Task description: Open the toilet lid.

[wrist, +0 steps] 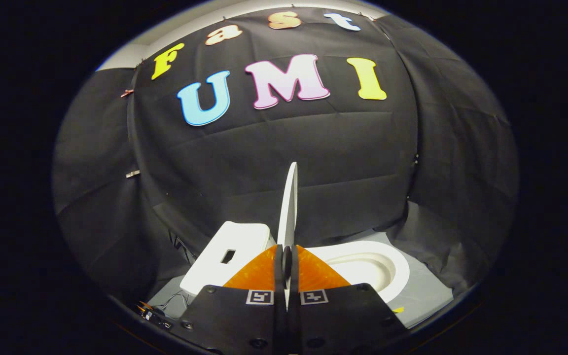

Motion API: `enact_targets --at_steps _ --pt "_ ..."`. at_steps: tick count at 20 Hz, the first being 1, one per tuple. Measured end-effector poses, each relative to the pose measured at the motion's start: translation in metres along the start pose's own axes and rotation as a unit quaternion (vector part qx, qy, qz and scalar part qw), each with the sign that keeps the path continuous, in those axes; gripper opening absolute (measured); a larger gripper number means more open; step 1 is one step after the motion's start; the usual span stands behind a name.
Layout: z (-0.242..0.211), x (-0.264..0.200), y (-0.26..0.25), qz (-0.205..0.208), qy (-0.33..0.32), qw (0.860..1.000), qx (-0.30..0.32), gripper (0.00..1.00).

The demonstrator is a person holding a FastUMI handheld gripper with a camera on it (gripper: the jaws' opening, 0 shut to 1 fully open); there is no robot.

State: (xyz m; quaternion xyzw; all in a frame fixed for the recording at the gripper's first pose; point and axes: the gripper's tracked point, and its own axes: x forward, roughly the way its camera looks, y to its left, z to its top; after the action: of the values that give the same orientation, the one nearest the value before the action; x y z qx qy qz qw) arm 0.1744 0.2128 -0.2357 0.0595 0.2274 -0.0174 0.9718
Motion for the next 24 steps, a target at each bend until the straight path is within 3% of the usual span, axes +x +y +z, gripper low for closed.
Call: enact_targets --at_steps 12,24 --pt "-0.018 0.01 0.103 -0.004 -0.007 0.995 -0.1 0.05" --pt "-0.031 0.02 0.148 0.007 -0.006 0.99 -0.141 0.08"
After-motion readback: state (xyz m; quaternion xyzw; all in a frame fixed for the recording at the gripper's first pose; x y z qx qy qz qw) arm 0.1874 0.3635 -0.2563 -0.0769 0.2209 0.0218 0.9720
